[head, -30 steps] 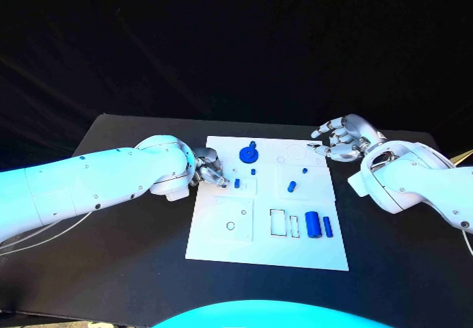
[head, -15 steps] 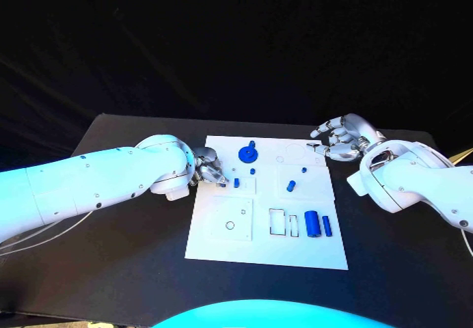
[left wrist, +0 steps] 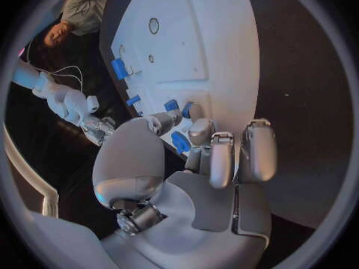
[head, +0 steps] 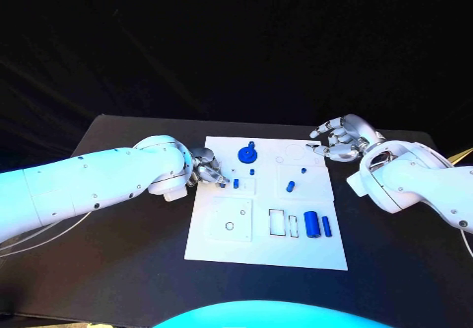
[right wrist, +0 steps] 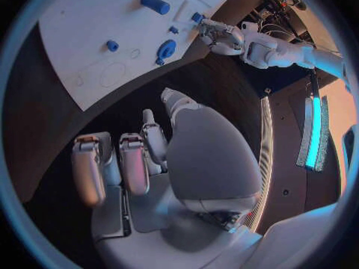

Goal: Assemble the parts on the task board

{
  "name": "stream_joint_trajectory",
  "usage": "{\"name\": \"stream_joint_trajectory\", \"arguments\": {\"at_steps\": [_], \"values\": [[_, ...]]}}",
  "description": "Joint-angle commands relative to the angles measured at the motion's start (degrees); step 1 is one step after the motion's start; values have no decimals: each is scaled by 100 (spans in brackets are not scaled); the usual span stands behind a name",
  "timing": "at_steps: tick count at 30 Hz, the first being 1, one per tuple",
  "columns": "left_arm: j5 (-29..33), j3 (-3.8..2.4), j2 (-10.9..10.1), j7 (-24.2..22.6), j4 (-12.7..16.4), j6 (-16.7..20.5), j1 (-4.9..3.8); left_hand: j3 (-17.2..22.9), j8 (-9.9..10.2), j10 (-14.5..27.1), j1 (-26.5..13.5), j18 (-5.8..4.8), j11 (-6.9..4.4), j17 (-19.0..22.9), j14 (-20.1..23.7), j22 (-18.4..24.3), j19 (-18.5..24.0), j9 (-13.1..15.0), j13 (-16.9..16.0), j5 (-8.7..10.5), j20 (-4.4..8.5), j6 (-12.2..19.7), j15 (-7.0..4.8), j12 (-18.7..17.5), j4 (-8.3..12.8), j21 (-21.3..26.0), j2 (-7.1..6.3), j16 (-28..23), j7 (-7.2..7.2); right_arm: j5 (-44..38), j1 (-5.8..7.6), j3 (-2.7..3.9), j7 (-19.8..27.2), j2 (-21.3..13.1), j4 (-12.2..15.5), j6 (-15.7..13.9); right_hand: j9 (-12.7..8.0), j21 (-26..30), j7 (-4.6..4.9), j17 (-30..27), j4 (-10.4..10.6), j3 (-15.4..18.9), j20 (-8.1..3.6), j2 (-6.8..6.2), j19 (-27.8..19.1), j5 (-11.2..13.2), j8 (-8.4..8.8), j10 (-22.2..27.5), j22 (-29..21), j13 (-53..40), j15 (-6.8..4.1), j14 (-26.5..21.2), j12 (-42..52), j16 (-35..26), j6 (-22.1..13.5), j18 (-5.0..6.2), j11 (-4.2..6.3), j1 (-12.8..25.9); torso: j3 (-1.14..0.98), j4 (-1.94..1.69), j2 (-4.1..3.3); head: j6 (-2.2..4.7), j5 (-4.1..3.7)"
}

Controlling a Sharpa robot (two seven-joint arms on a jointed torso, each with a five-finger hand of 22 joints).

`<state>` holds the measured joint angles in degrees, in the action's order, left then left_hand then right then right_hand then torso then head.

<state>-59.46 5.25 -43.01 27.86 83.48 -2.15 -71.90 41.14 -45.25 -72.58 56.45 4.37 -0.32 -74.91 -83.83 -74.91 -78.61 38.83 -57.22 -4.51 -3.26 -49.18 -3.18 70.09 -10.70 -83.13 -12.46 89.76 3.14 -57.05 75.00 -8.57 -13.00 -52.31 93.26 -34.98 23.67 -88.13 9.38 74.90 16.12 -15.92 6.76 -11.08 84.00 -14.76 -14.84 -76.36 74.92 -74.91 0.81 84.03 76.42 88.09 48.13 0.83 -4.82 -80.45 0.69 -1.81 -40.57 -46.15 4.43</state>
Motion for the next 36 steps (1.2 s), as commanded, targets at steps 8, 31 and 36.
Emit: {"name": "stream_joint_trajectory", "arguments": {"at_steps": [8, 31, 36], "values": [[152, -66, -113, -9, 113, 207, 20, -578, -10, 50, -40, -82, 12, -1455, -597, -70, 36, -42, 8, 5, -18, 0, -6, -37, -379, 46, -2, -10, 53, -17, -10, 0, 74, -5, 3, 49, -7, 27, 15, 925, 4, -29, -54, 8, 493, -18, -28, 5, 1367, -28, -49, 455, -29, -38, -37, -27, 17, 47, 1, -4, 6, 10, -17], [930, -375, -225, -1508, 270, 1350, 13, -1531, 248, 2317, 860, 522, 560, 1003, 1055, 2749, 2618, -280, 1866, -52, -377, 1316, 477, -1377, -513, 2031, 282, -1890, 631, 20, -20, 0, 127, -16, -13, 9, -10, 36, 14, 912, 6, -40, -56, 6, 489, -17, -39, 10, 1361, -18, -51, 452, -36, -44, -46, -24, 19, 65, -3, -12, 11, 100, -128], [56, -260, -40, -2314, 188, 1683, 15, -1027, 595, 2764, 2066, 497, 721, 1078, 1028, 2604, 2337, -783, 2613, -42, -556, 1445, 623, -2132, -254, 2025, 88, -1758, 805, 44, -21, 0, 190, -25, -22, -7, -10, 87, 11, 876, -1, -50, -56, 7, 463, -18, -46, 110, 1327, 91, -52, 443, -139, -59, -44, -11, 21, 60, 6, -15, 0, 155, -181]]}}
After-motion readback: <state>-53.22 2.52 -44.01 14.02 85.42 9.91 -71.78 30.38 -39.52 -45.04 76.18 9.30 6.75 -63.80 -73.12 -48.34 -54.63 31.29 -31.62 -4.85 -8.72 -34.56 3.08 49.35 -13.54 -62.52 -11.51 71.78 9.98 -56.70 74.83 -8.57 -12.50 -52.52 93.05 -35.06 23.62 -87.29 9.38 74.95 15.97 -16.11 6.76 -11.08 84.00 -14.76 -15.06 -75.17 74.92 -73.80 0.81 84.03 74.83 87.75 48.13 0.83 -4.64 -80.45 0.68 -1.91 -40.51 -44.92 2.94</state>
